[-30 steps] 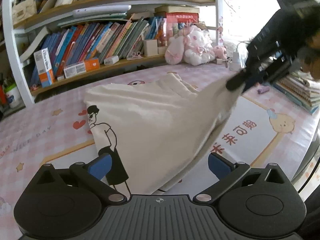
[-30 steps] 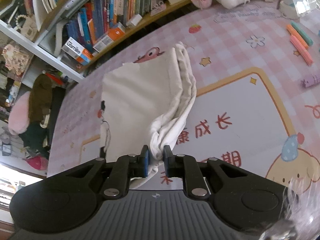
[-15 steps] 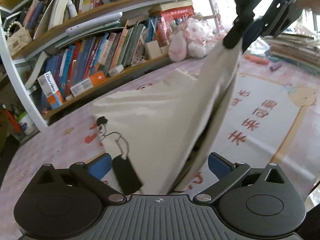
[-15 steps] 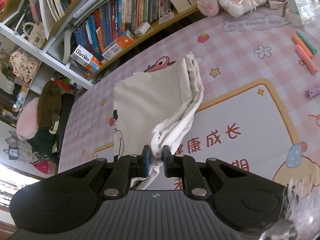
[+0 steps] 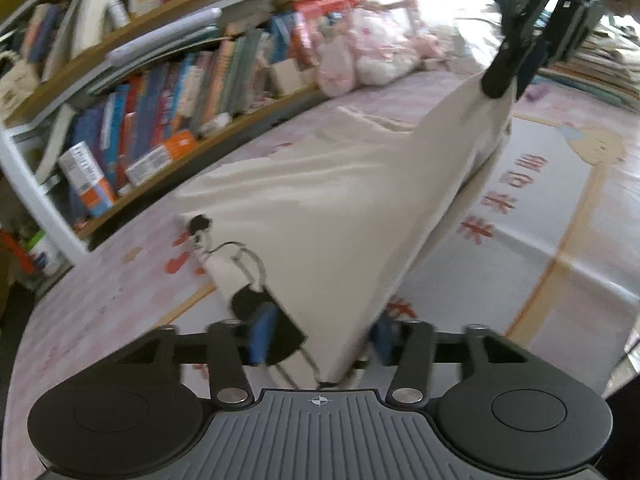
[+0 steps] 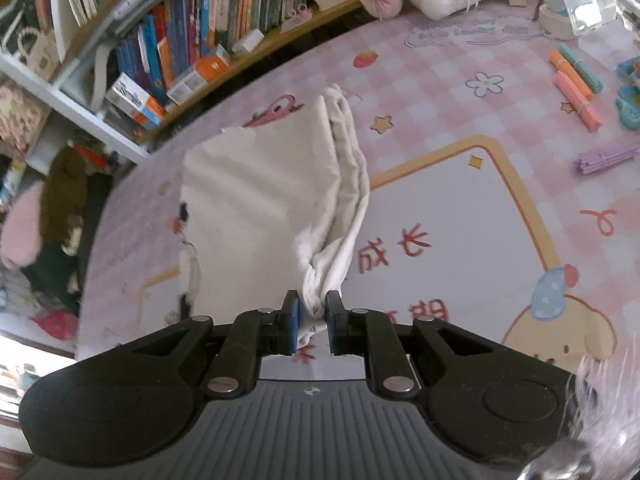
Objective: Fold clothes
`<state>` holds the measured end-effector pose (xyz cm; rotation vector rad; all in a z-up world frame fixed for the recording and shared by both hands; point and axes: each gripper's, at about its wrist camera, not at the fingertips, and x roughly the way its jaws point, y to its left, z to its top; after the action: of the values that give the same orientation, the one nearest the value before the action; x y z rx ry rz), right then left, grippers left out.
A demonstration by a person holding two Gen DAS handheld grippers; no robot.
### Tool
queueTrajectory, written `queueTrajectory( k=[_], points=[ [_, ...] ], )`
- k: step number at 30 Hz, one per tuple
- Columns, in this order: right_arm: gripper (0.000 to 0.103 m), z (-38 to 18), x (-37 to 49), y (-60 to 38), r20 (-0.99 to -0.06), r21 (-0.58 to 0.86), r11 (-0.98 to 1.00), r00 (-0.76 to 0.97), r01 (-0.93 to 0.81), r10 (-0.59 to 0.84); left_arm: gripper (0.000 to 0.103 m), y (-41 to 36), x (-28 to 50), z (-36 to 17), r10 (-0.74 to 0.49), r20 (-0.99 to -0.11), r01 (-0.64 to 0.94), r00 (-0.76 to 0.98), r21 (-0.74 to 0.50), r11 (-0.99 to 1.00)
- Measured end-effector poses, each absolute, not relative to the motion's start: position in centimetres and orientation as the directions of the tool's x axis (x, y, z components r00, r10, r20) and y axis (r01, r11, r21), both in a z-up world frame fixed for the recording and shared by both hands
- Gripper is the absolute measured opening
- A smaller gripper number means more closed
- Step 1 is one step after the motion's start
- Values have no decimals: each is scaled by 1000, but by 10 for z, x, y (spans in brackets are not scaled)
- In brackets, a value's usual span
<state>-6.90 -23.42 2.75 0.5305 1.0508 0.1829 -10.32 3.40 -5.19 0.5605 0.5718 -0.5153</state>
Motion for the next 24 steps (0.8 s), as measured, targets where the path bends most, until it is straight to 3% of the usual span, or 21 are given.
queueTrajectory(
  k=[3, 6, 8, 10, 13, 18, 24],
  points=[
    [19, 22, -72, -234, -802, 438, 894, 490, 94, 342, 31, 30, -104, -53, -314, -637, 622, 704, 341, 705],
    [25, 19, -78, -235, -816, 394, 916, 486, 74, 312, 31, 29, -103, -52, -323, -648, 639, 690, 334, 693],
    [40, 21, -83, -231, -826, 329, 944, 489, 14, 281, 31, 29, -101, -51, -326, -655, 645, 682, 328, 690],
    [49, 26, -89, -222, -834, 226, 970, 499, -85, 238, 31, 29, -99, -50, -328, -664, 652, 672, 322, 686],
    [67, 31, -103, -197, -830, 13, 955, 529, -295, 175, 32, 28, -95, -47, -330, -679, 663, 656, 308, 683],
    [68, 21, -130, -145, -781, -308, 735, 602, -604, 168, 33, 33, -84, -38, -355, -694, 668, 626, 242, 703],
    [68, 0, -135, -102, -740, -392, 591, 623, -705, 252, 33, 33, -76, -31, -367, -701, 667, 611, 207, 715]
  ],
)
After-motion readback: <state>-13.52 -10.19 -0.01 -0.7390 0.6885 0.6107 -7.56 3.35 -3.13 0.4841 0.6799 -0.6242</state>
